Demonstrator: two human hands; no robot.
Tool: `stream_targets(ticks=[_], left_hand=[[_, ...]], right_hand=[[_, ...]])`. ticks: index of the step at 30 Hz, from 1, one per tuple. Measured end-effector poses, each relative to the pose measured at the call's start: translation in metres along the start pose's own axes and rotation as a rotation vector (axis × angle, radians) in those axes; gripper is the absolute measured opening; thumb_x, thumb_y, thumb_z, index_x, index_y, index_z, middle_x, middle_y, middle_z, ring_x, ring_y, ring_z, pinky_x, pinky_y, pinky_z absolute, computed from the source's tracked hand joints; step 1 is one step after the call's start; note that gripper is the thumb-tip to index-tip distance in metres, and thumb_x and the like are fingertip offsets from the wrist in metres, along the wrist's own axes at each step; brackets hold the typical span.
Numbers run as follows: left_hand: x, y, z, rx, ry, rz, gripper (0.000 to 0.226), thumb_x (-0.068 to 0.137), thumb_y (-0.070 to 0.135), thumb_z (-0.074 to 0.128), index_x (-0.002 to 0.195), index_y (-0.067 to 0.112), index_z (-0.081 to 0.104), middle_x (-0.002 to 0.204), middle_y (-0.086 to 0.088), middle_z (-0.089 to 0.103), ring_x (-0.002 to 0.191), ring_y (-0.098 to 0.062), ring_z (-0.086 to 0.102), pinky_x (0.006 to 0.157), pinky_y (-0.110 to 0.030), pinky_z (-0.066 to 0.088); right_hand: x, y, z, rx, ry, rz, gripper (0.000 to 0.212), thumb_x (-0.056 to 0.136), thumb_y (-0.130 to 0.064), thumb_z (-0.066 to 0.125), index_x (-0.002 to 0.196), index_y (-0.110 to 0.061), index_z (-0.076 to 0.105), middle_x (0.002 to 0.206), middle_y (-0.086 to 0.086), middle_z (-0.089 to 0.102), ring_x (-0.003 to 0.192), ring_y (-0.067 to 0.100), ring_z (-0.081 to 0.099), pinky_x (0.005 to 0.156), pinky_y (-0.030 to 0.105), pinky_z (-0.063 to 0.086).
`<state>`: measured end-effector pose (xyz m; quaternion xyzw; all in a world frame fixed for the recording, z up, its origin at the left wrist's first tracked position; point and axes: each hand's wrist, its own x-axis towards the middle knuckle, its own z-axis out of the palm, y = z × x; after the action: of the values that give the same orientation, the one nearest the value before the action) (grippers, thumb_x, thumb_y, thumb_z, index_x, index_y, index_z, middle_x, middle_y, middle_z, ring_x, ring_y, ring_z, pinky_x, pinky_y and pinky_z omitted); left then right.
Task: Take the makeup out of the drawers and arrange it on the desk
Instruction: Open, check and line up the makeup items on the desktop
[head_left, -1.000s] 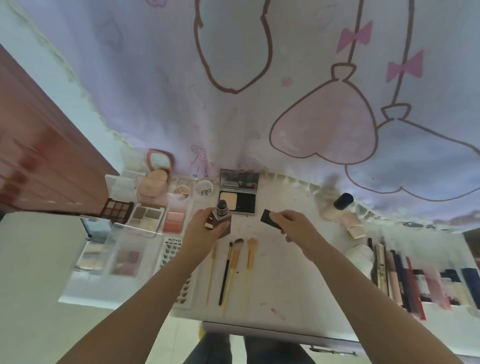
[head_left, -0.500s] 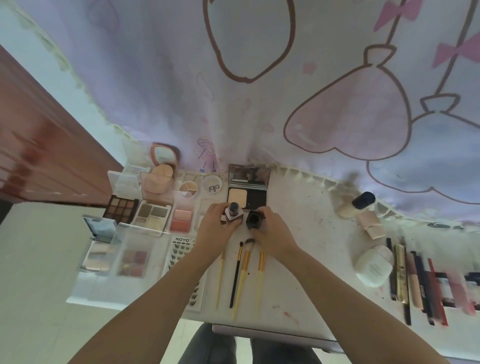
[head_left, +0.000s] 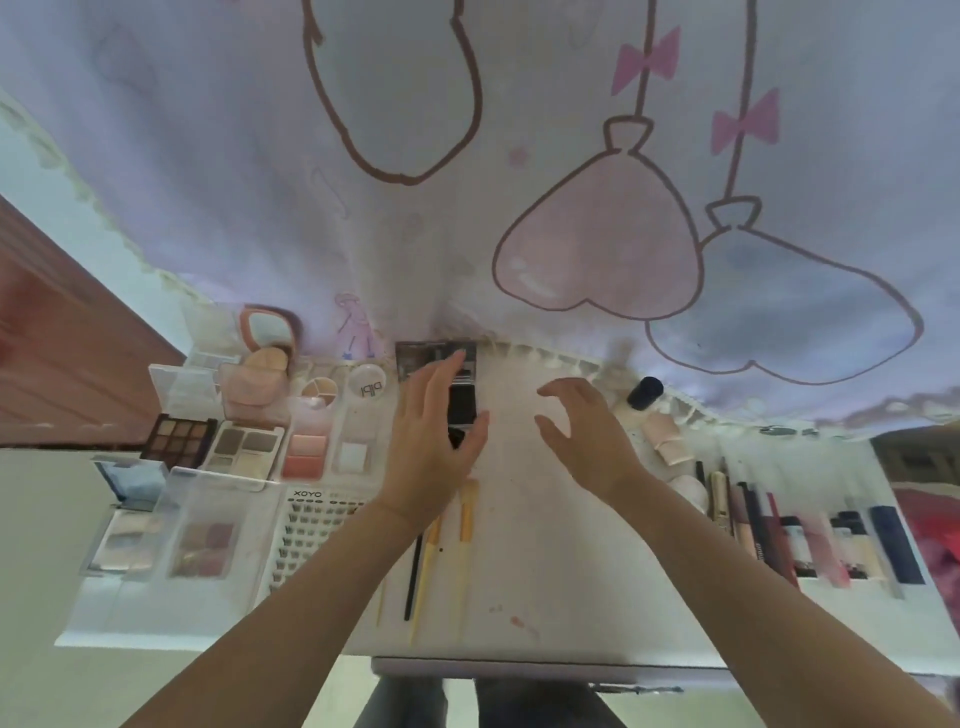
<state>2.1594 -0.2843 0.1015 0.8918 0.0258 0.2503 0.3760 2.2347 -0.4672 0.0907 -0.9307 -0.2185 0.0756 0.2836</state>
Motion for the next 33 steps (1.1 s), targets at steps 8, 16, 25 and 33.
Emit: stream_targets(ticks=[8, 16, 25, 33], left_hand=[[0.024, 0.052, 0.144, -0.182, -0.602, -0.299, 0.053, 0.089, 0.02, 0.06, 0.138, 0.014, 0.04, 0.132, -0.003, 0.05, 0.122, -0.018, 0.046, 0.096, -0.02, 0.034], [0.033, 0.047, 0.195, -0.112, -0.703, -0.446, 0.021, 0.093, 0.03, 0.046, 0.107, 0.017, 0.055, 0.094, 0.004, 0.061, 0.086, -0.018, 0.059, 0.073, -0.025, 0.04], [0.009, 0.06, 0.103, -0.634, -0.532, -0.519, 0.02, 0.093, 0.035, 0.054, 0.108, 0.021, 0.055, 0.093, -0.003, 0.063, 0.079, -0.017, 0.062, 0.072, -0.029, 0.055], [0.011, 0.049, 0.006, -0.882, -0.695, -0.563, 0.039, 0.089, 0.039, 0.051, 0.109, 0.007, 0.059, 0.086, -0.005, 0.061, 0.072, -0.011, 0.061, 0.071, -0.026, 0.052]], right_hand=[[0.017, 0.062, -0.089, -0.43, -0.118, 0.201, 0.033, 0.098, -0.039, 0.039, 0.122, -0.018, 0.052, 0.114, 0.006, 0.055, 0.105, 0.025, 0.054, 0.08, 0.036, 0.046], [0.019, 0.076, -0.077, -0.501, -0.242, 0.194, 0.041, 0.097, -0.051, 0.034, 0.103, -0.012, 0.042, 0.081, 0.002, 0.053, 0.07, 0.02, 0.053, 0.06, 0.03, 0.045], [0.027, 0.041, -0.103, 0.274, -0.312, 0.31, 0.031, 0.093, -0.038, 0.049, 0.078, -0.011, 0.052, 0.056, -0.004, 0.048, 0.04, 0.006, 0.037, 0.042, 0.018, 0.031], [0.009, -0.01, -0.125, 0.529, -0.652, 0.037, 0.024, 0.097, -0.013, 0.048, 0.115, -0.028, 0.055, 0.095, -0.001, 0.064, 0.08, 0.009, 0.063, 0.064, 0.023, 0.054]])
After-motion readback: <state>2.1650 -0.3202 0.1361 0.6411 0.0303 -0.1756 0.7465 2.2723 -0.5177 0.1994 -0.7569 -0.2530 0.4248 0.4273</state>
